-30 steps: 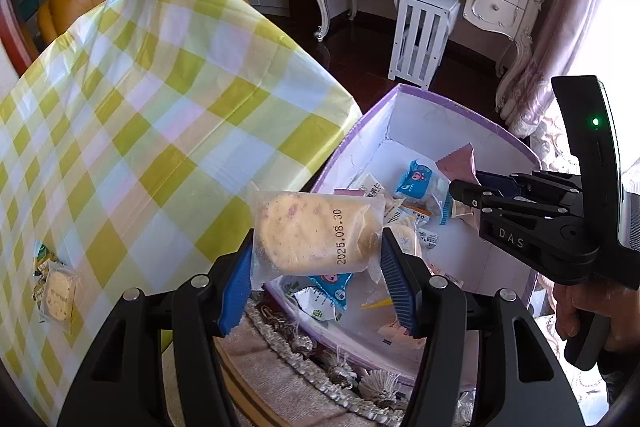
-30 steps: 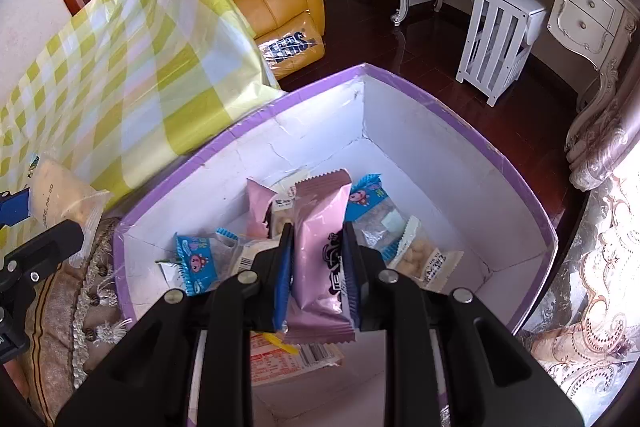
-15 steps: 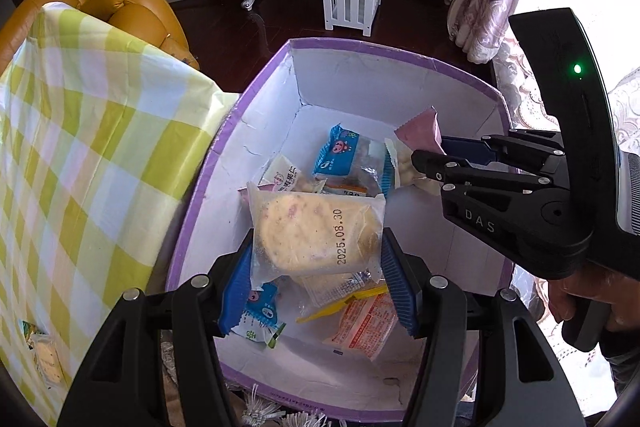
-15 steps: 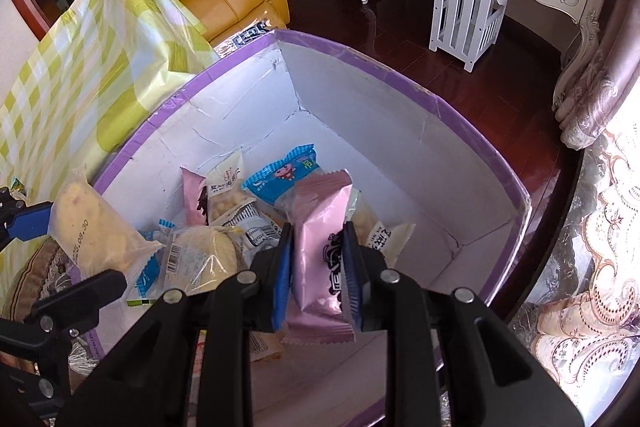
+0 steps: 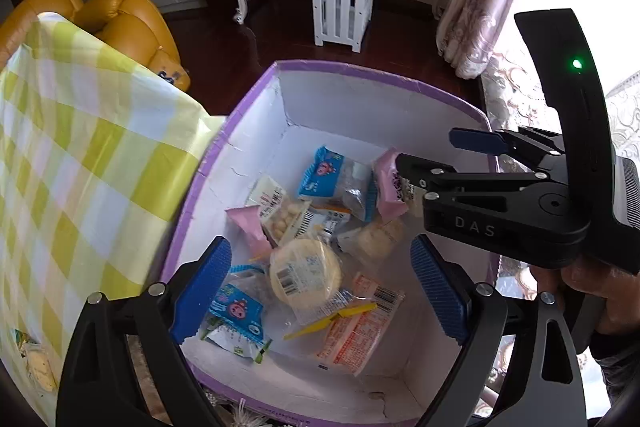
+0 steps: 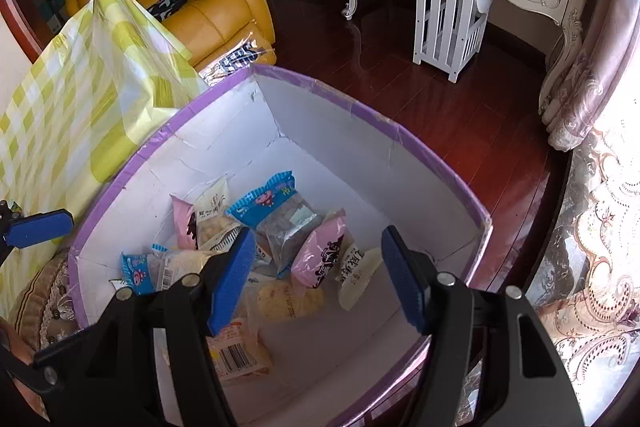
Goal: Organize snacks
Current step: 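Move both open tools back to the remaining snacks on the table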
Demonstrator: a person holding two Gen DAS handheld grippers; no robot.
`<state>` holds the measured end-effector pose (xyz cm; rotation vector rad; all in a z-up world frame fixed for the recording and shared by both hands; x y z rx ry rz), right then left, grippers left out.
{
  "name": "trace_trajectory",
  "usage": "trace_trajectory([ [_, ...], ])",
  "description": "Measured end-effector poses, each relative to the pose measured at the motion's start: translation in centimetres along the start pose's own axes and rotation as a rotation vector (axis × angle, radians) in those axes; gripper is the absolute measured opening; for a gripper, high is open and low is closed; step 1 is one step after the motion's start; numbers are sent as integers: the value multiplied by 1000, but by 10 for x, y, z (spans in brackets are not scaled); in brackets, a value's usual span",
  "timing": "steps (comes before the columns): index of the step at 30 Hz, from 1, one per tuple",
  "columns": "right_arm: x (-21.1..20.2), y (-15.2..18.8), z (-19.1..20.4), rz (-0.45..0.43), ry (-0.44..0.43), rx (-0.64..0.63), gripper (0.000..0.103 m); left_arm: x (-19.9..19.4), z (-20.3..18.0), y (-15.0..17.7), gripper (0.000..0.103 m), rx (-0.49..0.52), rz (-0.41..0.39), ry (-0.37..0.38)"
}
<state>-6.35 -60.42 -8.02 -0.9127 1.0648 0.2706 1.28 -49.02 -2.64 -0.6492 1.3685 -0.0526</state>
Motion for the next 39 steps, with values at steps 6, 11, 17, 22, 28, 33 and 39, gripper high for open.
trace_trajectory([
  [6,-35,-19,13,-180,174,-48,77,-40,10,-9,96,5,-181,-377],
  [11,-66,-34,34,-335,297,-86,79,-73,37,-9,96,-89,-274,-385],
  [17,-93,-43,67,-423,263,-151,79,-116,78,6,95,-236,-413,-270],
  [22,-109,-52,99,-431,80,-165,80,-152,104,20,95,-277,-542,-395],
  [28,-116,-51,162,-408,-60,-239,80,-185,152,47,96,-415,-604,-360],
  [33,-111,-47,213,-349,-157,-248,80,-203,203,77,94,-543,-620,-371],
  [39,-104,-36,263,-301,-219,-241,80,-219,265,120,79,-698,-637,-396],
])
Point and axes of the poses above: each gripper's, at about its wrist camera, not at the fingertips, and x roughly the way its jaws point, z to its left, y to its underside, the point moved 1 cm from there along x, roughly the way its jaws point, and after that the axes turned 1 degree about -z, right-handed, at the moved point
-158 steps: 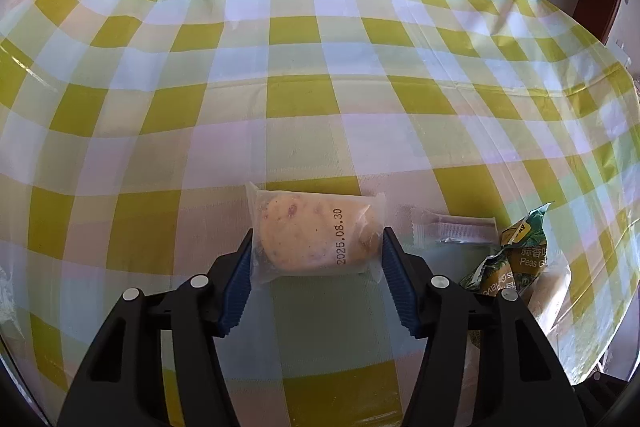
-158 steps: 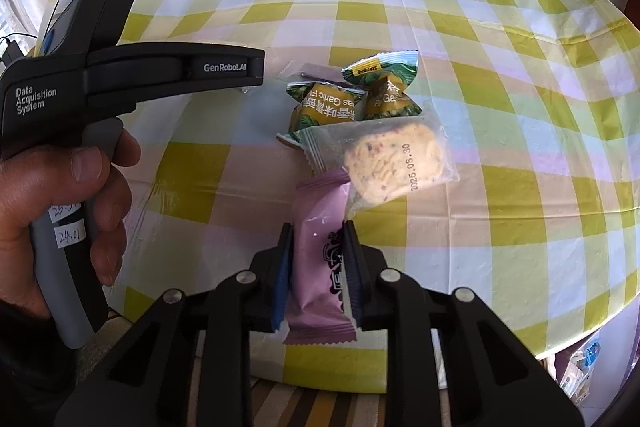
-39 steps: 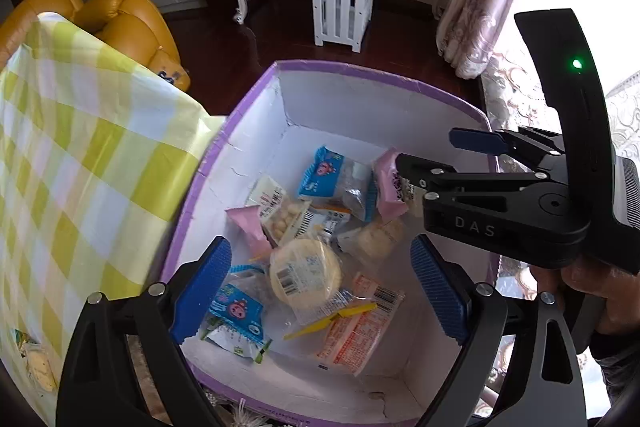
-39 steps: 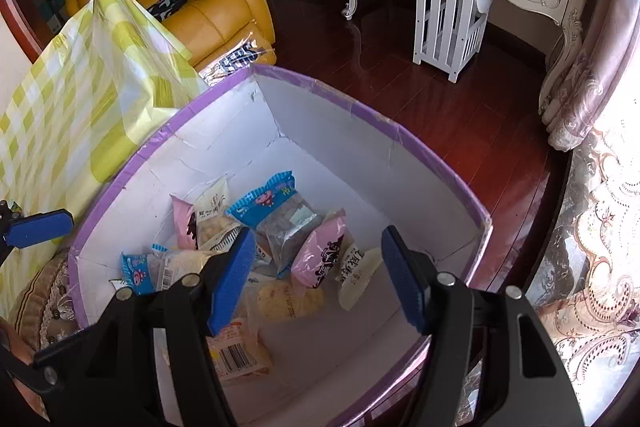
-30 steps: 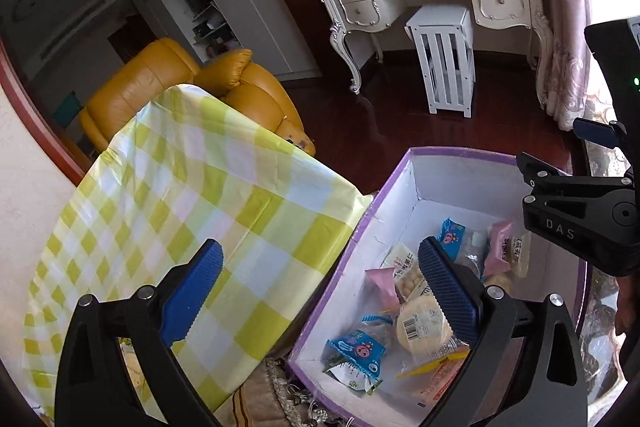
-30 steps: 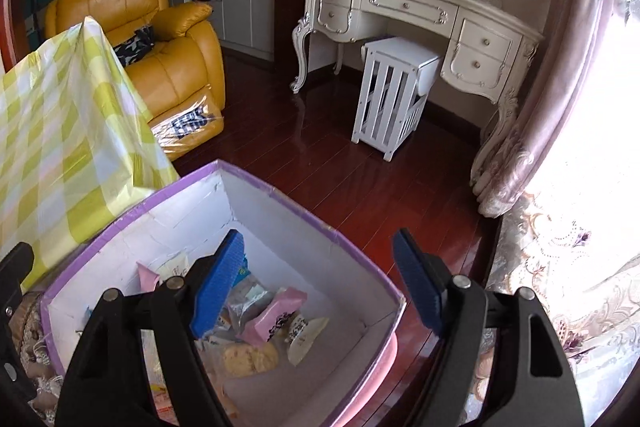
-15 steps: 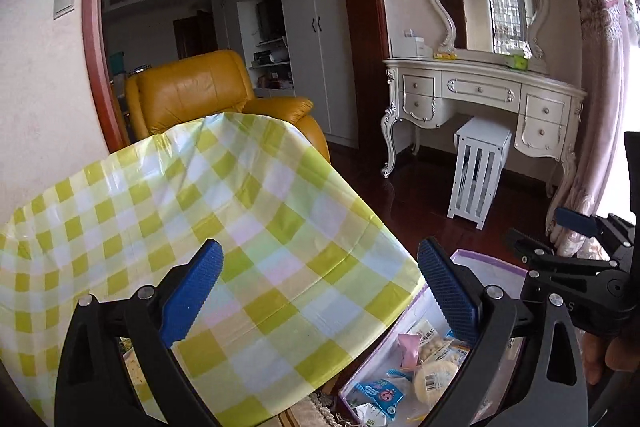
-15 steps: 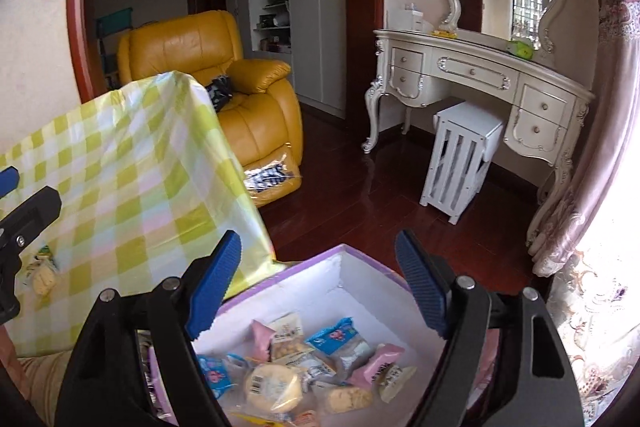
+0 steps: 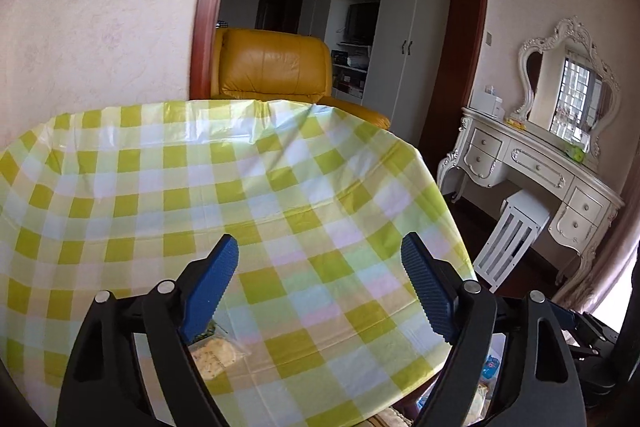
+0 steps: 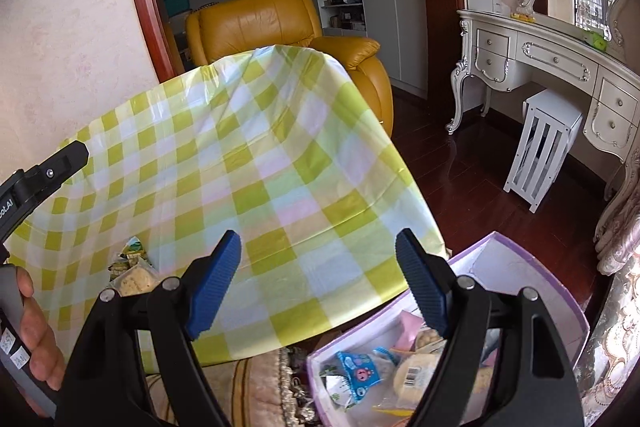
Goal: Organize snacks
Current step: 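Move both open tools back to the remaining snacks on the table, then grasp the green pea snack packet with the left tool while the right tool grasps a clear cookie bag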
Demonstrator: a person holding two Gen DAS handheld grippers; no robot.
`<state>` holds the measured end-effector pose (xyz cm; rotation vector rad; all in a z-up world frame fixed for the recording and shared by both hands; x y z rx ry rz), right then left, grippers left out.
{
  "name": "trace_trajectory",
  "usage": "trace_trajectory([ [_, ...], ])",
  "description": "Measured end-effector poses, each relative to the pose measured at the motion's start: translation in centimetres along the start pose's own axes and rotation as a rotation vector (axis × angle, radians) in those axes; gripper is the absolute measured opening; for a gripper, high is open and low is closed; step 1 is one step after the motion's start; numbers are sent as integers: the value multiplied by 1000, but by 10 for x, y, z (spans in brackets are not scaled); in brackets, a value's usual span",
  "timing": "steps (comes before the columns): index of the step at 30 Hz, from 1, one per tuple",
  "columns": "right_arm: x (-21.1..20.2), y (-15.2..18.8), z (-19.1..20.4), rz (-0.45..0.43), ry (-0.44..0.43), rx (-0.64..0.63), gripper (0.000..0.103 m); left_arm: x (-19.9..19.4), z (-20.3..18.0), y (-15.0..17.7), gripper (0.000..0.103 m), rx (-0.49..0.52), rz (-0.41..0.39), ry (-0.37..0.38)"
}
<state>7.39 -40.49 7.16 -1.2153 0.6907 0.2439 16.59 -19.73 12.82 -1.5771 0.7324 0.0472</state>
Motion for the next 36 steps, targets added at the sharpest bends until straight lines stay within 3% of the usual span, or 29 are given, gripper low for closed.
trace_trajectory([
  [4,9,3,36,16,-41,-25,80,4,54,-3,72,-87,13,-42],
  [9,27,9,84,59,-106,-64,80,15,130,7,59,-244,84,-75],
  [13,50,20,120,126,-155,-75,80,26,179,28,57,-347,173,-109],
  [17,72,34,152,192,-201,-83,80,46,211,59,47,-450,297,-96],
  [19,80,40,166,208,-206,-107,80,54,217,74,42,-481,346,-73],
  [24,97,53,188,263,-216,-134,80,74,209,94,42,-473,426,11],
  [31,112,59,191,299,-199,-85,80,92,200,107,34,-448,482,38],
  [36,116,60,187,300,-190,-54,80,100,192,108,32,-387,503,14],
])
Point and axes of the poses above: each gripper's, at about its wrist camera, not at the fingertips, and x roughly the way its jaws point, z to its left, y to its underside, the point moved 1 cm from there along x, roughly the way its jaws point, and after that the axes turned 1 degree about -z, right-handed, at the moved point
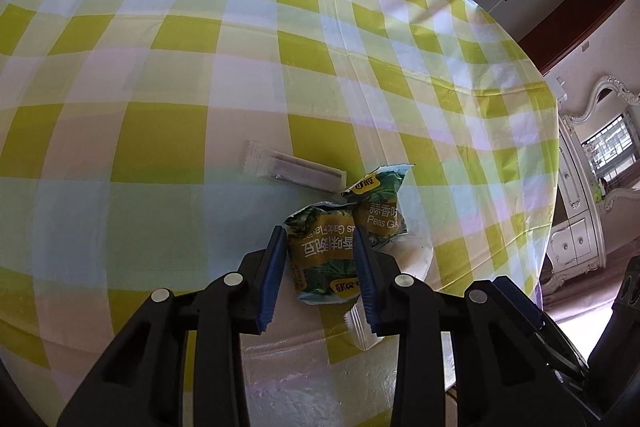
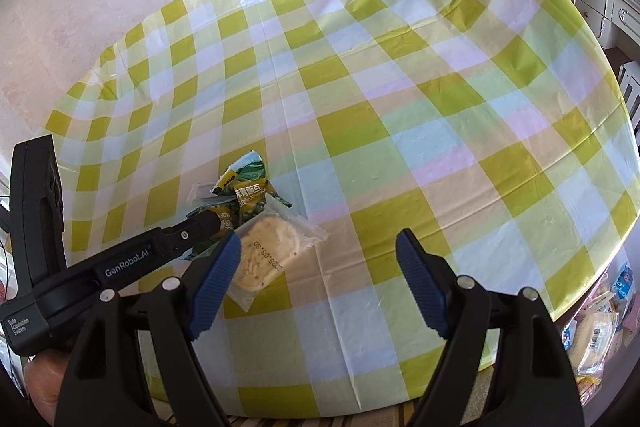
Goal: Organize snacks
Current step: 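Grasp the green pea snack packet with the left tool while the right tool grasps a clear cookie bag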
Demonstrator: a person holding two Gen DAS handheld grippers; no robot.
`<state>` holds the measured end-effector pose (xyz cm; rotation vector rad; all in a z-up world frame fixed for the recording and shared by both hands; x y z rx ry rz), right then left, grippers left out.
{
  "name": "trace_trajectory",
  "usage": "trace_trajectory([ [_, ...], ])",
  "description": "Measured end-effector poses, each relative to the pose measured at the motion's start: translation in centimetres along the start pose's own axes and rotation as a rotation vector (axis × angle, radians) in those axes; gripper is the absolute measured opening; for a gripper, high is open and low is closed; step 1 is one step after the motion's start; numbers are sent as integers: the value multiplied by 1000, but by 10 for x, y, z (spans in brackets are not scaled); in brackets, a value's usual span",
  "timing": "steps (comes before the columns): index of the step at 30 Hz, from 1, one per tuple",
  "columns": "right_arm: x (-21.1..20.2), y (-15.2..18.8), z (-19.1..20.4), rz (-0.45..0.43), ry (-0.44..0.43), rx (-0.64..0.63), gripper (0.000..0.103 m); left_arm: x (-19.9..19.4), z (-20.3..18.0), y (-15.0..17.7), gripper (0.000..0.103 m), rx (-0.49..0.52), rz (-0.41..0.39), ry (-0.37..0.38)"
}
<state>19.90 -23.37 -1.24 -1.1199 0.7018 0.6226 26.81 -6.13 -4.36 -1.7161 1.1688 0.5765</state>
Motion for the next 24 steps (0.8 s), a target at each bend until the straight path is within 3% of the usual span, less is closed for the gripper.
trace_trajectory([
  [11,8,-1,-7,3,20,46,80,7,-18,2,35,137,1,-93],
  [18,9,0,-6,4,24,38,80,1,-17,3,22,138,-17,-68],
  [24,12,2,5,18,16,-2,80,-8,5,-1,21,54,-46,-65],
])
Point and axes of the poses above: each gripper's, at about its wrist camera, not at the fingertips, and x roughly the way its jaws point, z to its left, y to its underside, the point moved 1 cm from there along x, roughly the way its jaws point, and after that the axes turned 1 degree about -z, right-handed, at the moved point
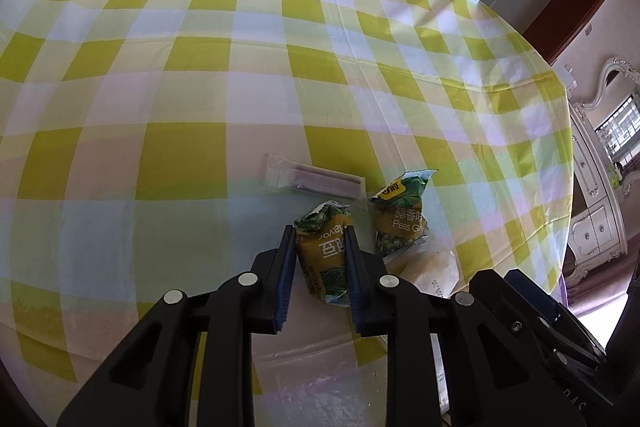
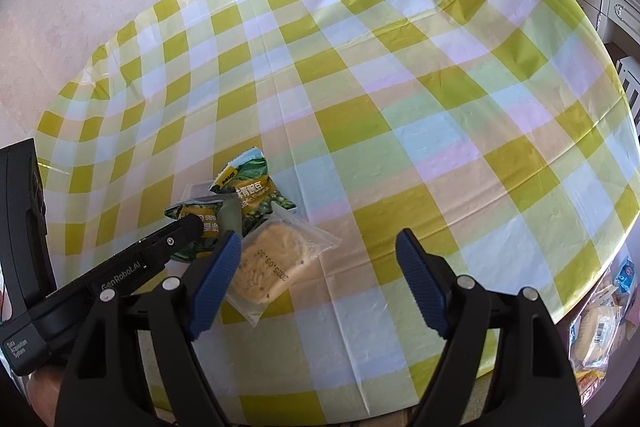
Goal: Organize snacks
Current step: 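Grasp the green pea snack packet with the left tool while the right tool grasps a clear cookie bag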
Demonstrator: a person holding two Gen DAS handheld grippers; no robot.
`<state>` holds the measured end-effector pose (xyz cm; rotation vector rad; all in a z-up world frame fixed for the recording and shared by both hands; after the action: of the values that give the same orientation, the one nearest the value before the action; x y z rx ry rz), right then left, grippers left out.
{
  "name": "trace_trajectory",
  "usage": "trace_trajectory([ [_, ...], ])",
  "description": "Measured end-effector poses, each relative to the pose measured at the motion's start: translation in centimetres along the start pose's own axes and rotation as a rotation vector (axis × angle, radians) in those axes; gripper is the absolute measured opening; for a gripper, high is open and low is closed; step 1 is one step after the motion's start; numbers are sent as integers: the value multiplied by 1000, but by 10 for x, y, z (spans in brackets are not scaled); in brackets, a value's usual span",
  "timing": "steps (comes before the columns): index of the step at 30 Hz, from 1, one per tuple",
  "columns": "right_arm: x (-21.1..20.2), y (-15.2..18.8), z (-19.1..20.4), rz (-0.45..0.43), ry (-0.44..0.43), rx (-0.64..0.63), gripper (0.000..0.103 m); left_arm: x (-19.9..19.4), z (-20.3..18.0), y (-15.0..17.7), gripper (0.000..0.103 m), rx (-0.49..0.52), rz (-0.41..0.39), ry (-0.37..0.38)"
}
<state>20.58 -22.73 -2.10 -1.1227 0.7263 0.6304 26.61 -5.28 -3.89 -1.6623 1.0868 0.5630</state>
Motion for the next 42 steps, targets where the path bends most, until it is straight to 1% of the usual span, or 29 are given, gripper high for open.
trace_trajectory([
  [5,11,4,19,47,1,-37,80,-7,13,-2,21,-48,-28,-3],
  [10,28,1,28,92,24,-6,80,-11,24,-3,21,-87,-43,-5],
  [14,40,-4,37,103,95,-22,80,-14,30,-3,21,-99,-59,-4],
  [17,46,-1,41,135,162,-75,80,-15,32,-3,21,-102,-62,1],
  [19,46,5,39,158,177,-95,80,-16,33,-4,21,-106,-65,5],
  [23,43,8,32,166,199,-100,79,-18,32,-3,21,-104,-71,12],
  [25,42,9,31,165,200,-113,74,-19,32,-4,21,-103,-73,15],
  [27,39,9,30,161,205,-128,60,-19,33,-3,21,-103,-74,17],
  [29,40,7,29,157,201,-144,57,-19,33,-3,21,-100,-73,17],
  [31,40,6,30,152,193,-164,56,-19,32,-3,21,-96,-72,16],
  [35,39,7,35,150,169,-205,37,-19,31,-2,21,-92,-71,14],
  [39,37,8,34,158,154,-220,35,-20,28,-2,21,-83,-76,16],
  [42,30,8,31,148,139,-222,35,-20,26,-2,21,-76,-79,20],
])
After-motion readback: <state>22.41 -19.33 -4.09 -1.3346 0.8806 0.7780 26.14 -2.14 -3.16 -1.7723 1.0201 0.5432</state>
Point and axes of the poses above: each gripper's, at about its wrist camera, not at the fingertips, and x roughly the way its jaws point, z to its left, y to its underside, the point moved 1 cm from there along x, roughly the way its jaws point, and after that the axes turned 1 degree about -z, right-handed, at the moved point
